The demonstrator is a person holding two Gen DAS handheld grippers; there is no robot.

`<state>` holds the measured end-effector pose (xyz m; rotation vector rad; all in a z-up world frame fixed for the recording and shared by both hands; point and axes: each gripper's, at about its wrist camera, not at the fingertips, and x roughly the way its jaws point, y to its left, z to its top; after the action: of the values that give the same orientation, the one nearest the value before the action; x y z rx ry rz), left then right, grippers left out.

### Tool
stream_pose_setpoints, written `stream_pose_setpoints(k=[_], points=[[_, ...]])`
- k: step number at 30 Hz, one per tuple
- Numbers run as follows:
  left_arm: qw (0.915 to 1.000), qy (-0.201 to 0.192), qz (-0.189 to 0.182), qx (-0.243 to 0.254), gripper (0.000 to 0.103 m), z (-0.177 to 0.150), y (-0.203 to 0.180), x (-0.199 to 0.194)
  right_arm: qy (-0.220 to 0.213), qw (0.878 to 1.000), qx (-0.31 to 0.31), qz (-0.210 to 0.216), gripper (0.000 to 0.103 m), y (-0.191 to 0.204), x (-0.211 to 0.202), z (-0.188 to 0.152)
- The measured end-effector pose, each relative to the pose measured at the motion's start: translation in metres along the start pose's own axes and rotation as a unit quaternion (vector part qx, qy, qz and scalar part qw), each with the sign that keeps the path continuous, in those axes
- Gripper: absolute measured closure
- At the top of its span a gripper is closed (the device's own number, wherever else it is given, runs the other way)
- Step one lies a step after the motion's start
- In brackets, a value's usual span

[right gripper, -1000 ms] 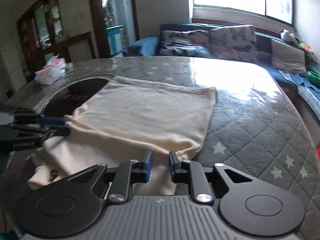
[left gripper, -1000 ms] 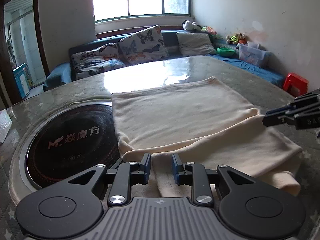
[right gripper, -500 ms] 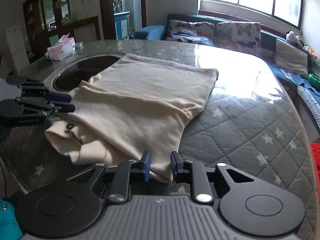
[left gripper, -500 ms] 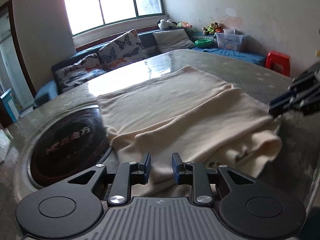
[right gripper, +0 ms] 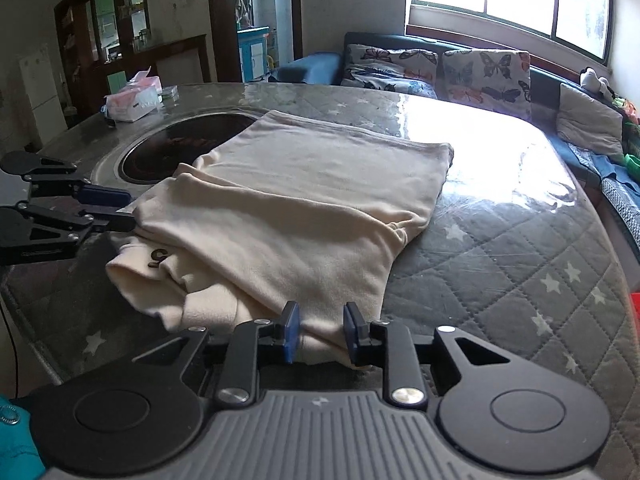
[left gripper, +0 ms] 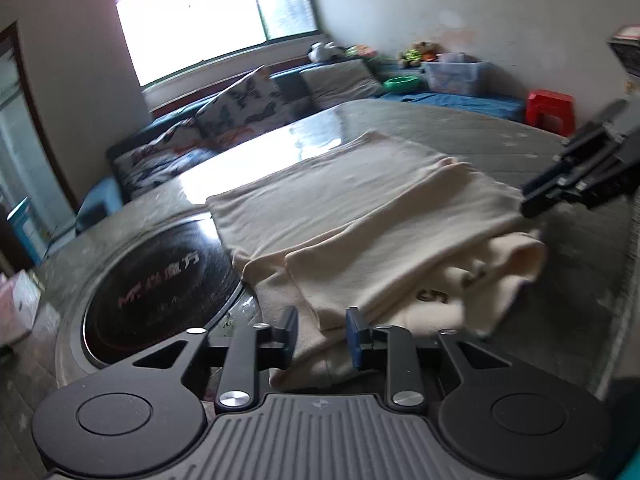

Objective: Fold clothes

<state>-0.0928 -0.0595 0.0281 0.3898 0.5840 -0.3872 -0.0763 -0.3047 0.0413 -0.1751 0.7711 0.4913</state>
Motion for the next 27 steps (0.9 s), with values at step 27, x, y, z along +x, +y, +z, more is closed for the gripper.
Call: stream_pose_setpoints(k=[27], points=[[0.9951, -0.061, -0.053, 0.057, 0.093, 0.013, -0.007, 0.019, -0.015, 0.977, -0.214, 0.007, 0.036, 0.053, -0.010, -0.015]])
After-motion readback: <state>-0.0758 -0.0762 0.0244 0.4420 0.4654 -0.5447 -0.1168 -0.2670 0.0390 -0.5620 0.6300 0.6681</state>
